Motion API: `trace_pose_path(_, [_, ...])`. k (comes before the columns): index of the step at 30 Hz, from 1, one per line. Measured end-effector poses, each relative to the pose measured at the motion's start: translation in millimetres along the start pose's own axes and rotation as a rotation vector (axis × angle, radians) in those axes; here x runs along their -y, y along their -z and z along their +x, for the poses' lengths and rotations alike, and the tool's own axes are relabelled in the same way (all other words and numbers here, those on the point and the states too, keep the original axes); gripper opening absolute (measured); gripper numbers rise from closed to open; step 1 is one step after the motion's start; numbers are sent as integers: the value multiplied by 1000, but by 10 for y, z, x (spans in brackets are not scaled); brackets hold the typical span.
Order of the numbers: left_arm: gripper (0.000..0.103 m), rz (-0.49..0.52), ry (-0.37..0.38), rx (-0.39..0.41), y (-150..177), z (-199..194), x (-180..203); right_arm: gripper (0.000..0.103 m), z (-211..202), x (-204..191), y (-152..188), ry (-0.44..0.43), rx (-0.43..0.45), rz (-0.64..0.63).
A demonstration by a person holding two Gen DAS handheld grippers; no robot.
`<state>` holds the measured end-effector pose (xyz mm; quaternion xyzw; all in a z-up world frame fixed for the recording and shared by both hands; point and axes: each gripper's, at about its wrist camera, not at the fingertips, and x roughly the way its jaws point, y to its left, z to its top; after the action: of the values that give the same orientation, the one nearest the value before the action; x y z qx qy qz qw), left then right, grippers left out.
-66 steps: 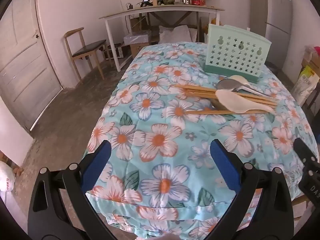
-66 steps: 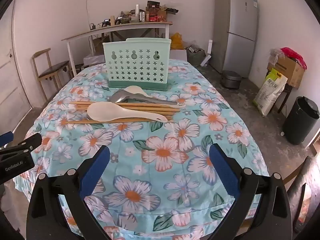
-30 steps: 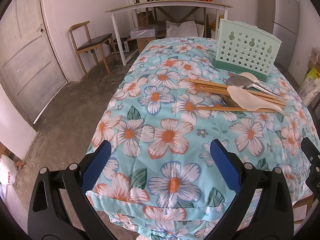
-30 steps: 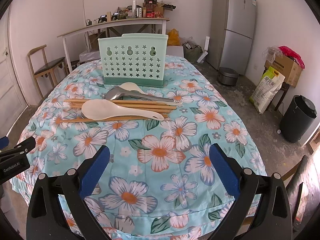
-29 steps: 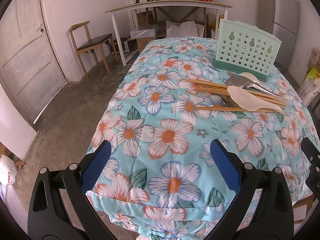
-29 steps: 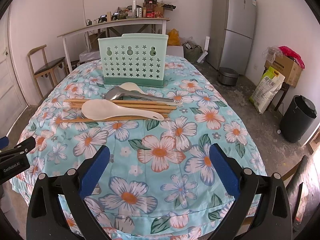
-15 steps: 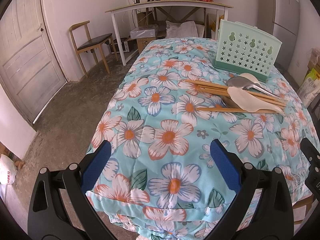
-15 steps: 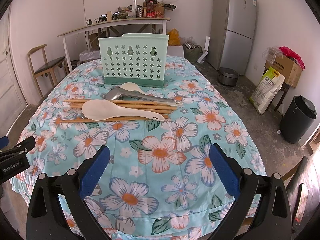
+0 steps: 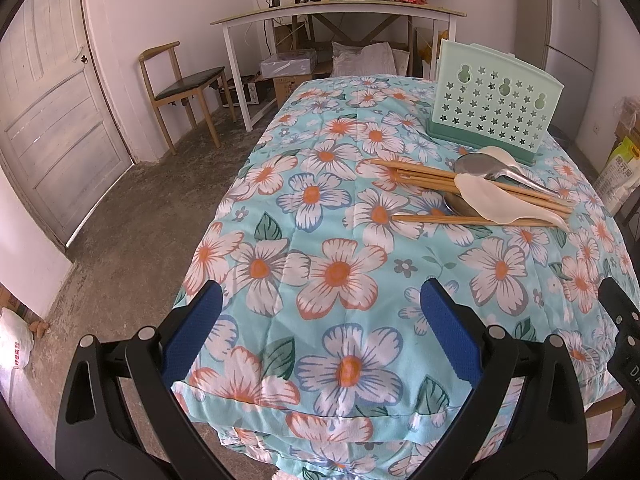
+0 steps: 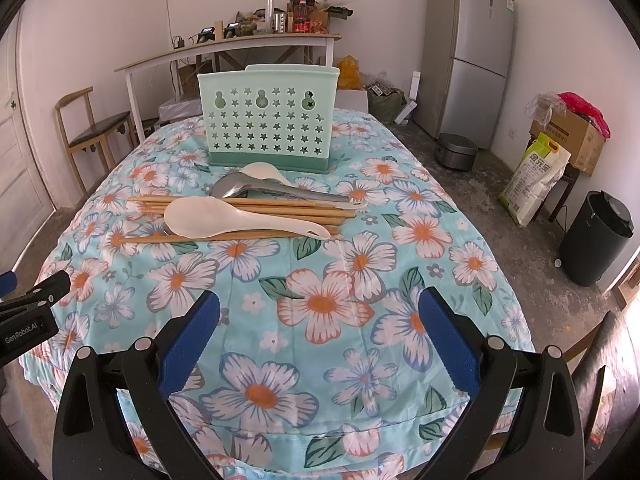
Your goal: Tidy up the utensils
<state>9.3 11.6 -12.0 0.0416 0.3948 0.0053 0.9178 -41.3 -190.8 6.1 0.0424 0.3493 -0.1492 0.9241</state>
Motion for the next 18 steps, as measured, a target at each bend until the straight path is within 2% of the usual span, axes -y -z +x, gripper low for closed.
trace_pose_path(18, [96,3,-14,2,-19,19,-19,97,-9,-12,14,-7,6,-1])
